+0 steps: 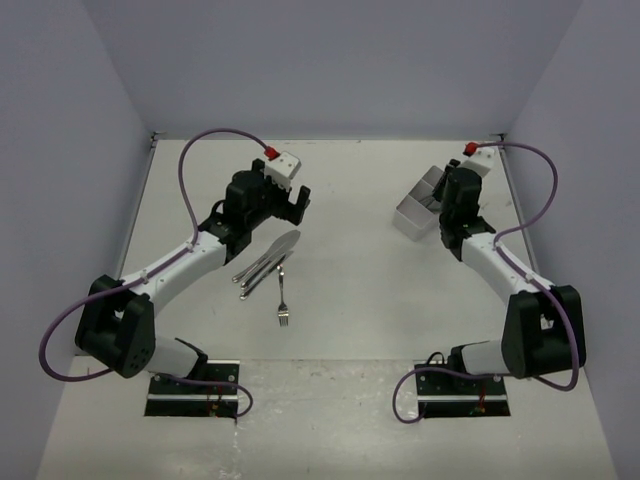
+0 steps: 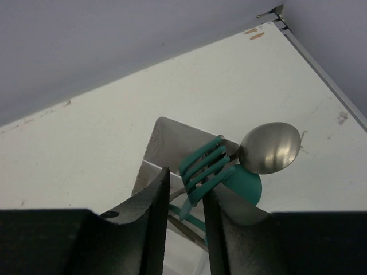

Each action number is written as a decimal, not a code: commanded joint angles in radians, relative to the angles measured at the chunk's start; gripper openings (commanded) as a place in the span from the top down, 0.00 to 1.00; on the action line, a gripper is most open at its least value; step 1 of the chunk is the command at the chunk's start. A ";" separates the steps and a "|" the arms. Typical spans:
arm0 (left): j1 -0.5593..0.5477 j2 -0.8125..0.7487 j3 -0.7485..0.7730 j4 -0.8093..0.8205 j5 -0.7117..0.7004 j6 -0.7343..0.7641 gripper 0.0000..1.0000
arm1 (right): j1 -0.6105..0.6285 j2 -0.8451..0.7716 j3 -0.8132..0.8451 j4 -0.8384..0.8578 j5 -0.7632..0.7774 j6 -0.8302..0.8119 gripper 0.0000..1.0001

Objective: Sort the eating utensils into containers

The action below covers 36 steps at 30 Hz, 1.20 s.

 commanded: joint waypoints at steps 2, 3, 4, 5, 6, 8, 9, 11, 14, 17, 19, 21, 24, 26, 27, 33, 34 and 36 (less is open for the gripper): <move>0.009 -0.006 0.004 -0.001 0.005 0.017 0.00 | 0.001 -0.061 -0.014 0.017 -0.084 0.042 0.60; 0.011 -0.005 0.000 -0.002 0.014 0.015 0.00 | 0.000 -0.077 -0.025 0.014 -0.096 0.042 0.50; 0.009 -0.003 -0.001 -0.002 0.016 0.013 0.00 | 0.000 -0.092 -0.029 0.011 -0.098 0.045 0.48; 0.009 -0.003 -0.001 -0.007 0.017 0.012 0.00 | 0.001 -0.109 -0.034 0.010 -0.099 0.043 0.48; 0.009 -0.003 -0.002 -0.009 0.016 0.007 0.00 | 0.001 -0.147 -0.040 0.010 -0.104 0.036 0.47; 0.011 -0.002 -0.004 -0.022 0.016 0.001 0.00 | 0.001 -0.181 -0.049 -0.002 -0.122 0.029 0.38; 0.009 -0.002 -0.002 -0.028 0.014 -0.009 0.00 | 0.000 -0.215 -0.049 -0.010 -0.135 0.029 0.35; 0.009 -0.002 -0.005 -0.047 0.013 -0.025 0.00 | 0.001 -0.250 -0.058 -0.018 -0.158 0.034 0.30; 0.009 -0.003 -0.011 -0.081 0.019 -0.071 0.00 | 0.001 -0.337 -0.092 -0.004 -0.173 0.032 0.28; 0.008 -0.008 -0.023 -0.136 0.030 -0.111 0.00 | 0.001 -0.417 -0.114 -0.022 -0.196 0.019 0.23; 0.008 -0.017 -0.039 -0.212 0.028 -0.161 0.00 | 0.000 -0.462 -0.123 -0.042 -0.204 0.013 0.21; 0.004 -0.023 -0.046 -0.274 0.028 -0.226 0.00 | 0.000 -0.489 -0.131 -0.073 -0.205 0.008 0.20; -0.038 -0.034 -0.065 -0.412 -0.004 -0.310 0.00 | 0.000 -0.538 -0.161 -0.094 -0.214 0.005 0.16; -0.075 -0.031 -0.071 -0.531 -0.041 -0.376 0.00 | 0.001 -0.568 -0.174 -0.102 -0.216 0.003 0.14; -0.122 -0.019 -0.070 -0.568 -0.042 -0.396 0.00 | 0.000 -0.574 -0.180 -0.102 -0.218 0.005 0.11; -0.221 -0.008 -0.092 -0.798 -0.106 -0.595 0.00 | 0.000 -0.589 -0.190 -0.104 -0.260 0.039 0.07; -0.221 -0.020 -0.103 -0.805 -0.102 -0.618 0.00 | 0.000 -0.586 -0.190 -0.105 -0.273 0.042 0.06; -0.223 -0.054 -0.140 -0.818 -0.086 -0.677 0.00 | 0.001 -0.585 -0.190 -0.108 -0.282 0.048 0.06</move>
